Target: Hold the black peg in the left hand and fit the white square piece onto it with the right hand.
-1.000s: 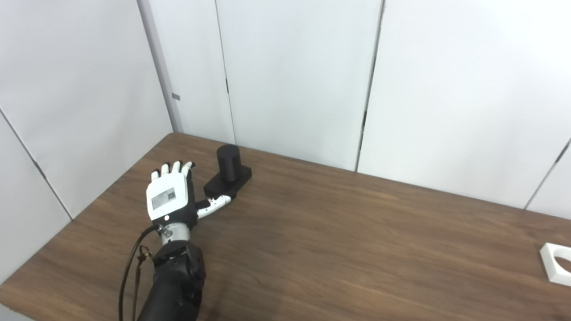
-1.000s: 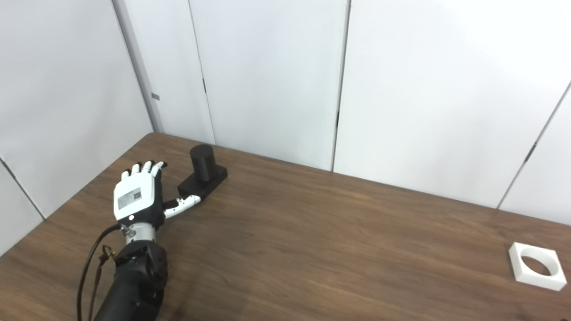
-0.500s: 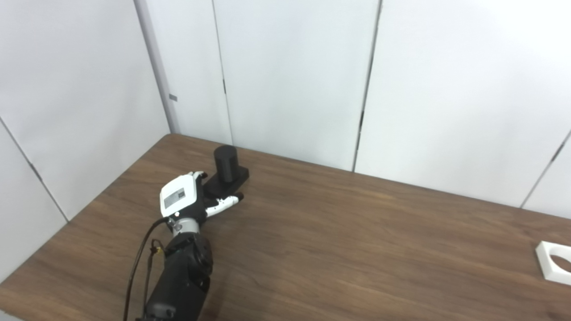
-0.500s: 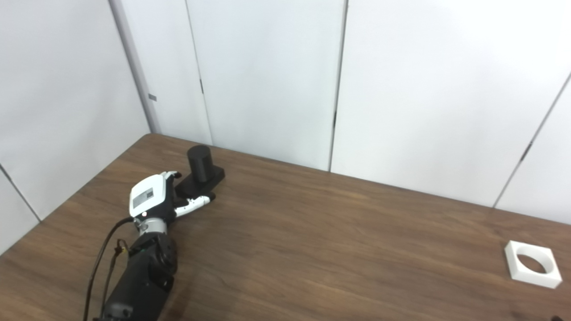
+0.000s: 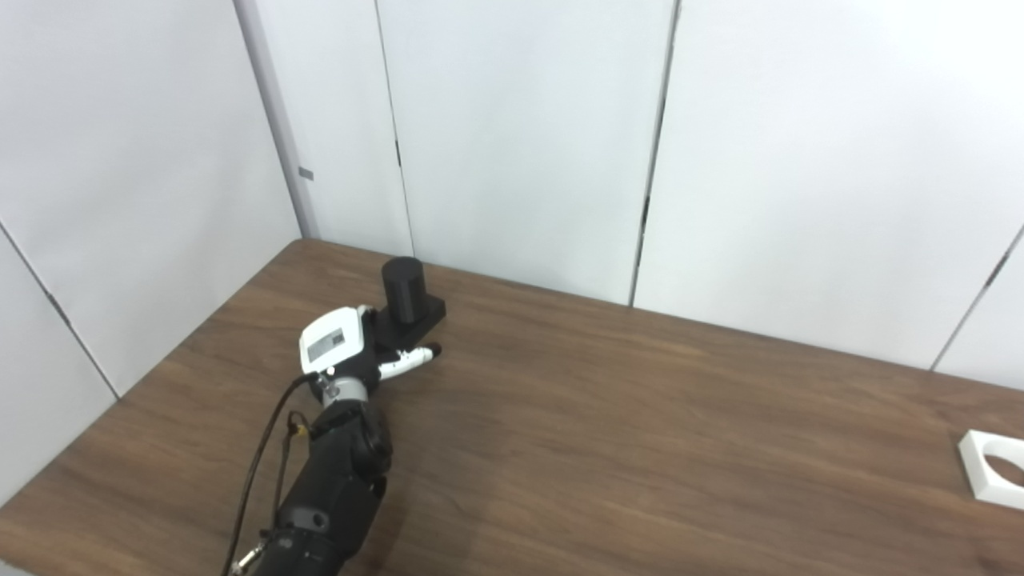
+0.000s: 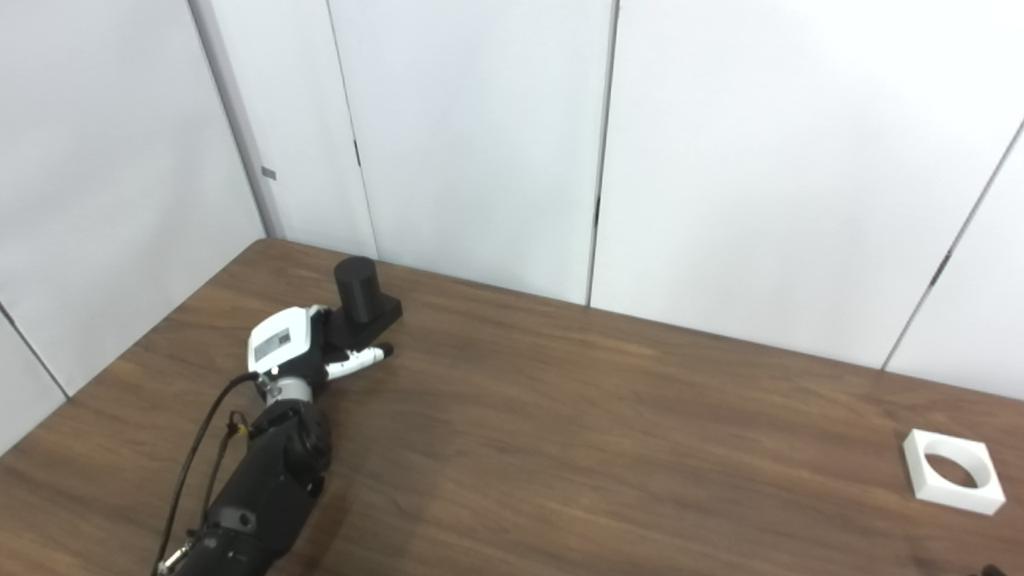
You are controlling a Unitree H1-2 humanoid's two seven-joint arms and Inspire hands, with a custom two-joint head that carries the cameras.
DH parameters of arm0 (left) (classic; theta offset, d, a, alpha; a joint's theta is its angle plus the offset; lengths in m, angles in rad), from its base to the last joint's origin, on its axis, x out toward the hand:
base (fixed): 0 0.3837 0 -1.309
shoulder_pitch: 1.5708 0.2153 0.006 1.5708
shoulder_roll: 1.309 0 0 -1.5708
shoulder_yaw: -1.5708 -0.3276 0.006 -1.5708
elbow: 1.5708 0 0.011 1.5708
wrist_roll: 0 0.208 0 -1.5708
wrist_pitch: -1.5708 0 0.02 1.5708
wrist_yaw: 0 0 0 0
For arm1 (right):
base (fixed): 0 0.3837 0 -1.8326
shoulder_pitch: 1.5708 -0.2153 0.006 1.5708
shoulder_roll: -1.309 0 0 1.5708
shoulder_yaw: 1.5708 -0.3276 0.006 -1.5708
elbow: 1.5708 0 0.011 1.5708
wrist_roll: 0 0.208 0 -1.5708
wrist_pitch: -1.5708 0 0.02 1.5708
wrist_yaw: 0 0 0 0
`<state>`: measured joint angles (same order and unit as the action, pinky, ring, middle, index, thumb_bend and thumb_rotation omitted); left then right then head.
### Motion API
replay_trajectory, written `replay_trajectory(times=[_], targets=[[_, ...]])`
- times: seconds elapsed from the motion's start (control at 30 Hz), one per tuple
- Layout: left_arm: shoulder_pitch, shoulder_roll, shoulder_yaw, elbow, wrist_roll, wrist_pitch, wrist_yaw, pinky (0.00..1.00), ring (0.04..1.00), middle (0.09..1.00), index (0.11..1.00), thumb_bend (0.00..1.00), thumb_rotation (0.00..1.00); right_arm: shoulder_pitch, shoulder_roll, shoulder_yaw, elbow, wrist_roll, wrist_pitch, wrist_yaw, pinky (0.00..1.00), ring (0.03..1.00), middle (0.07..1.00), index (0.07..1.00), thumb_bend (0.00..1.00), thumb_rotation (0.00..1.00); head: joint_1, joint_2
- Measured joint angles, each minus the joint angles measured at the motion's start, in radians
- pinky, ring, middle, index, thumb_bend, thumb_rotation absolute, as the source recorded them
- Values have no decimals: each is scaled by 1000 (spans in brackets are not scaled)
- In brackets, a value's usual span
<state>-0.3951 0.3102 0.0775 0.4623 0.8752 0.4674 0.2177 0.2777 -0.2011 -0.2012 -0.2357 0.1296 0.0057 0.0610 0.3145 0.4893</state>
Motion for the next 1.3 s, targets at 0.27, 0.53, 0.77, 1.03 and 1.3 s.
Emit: replay_trajectory(times=[0.27, 0.53, 0.77, 1.03, 1.3], targets=[[-18, 0, -27, 61, 4, 0, 79, 901, 884, 843, 735, 925, 658, 2, -3, 0, -3, -1, 3, 0, 948, 915, 870, 884, 846, 1000, -3, 5], [-28, -1, -35, 67, -14, -1, 125, 848, 821, 763, 587, 822, 416, 3, -9, 1, -2, -2, 4, 0, 938, 916, 876, 888, 849, 1000, -3, 9], [-27, -3, -35, 67, -114, -54, 241, 850, 799, 699, 480, 524, 54, 2, -9, 2, -2, 0, 4, 0, 965, 925, 873, 892, 847, 1000, -8, 11], [-23, 1, -47, 63, -178, -58, 257, 796, 794, 704, 481, 522, 48, 1, -9, 7, -2, -6, 5, -1, 969, 913, 858, 888, 834, 1000, -18, 14], [61, 17, -105, -79, -192, -67, 203, 671, 745, 681, 485, 517, 49, -3, -9, 21, -11, -12, 21, -6, 974, 929, 877, 905, 834, 1000, -54, 32]])
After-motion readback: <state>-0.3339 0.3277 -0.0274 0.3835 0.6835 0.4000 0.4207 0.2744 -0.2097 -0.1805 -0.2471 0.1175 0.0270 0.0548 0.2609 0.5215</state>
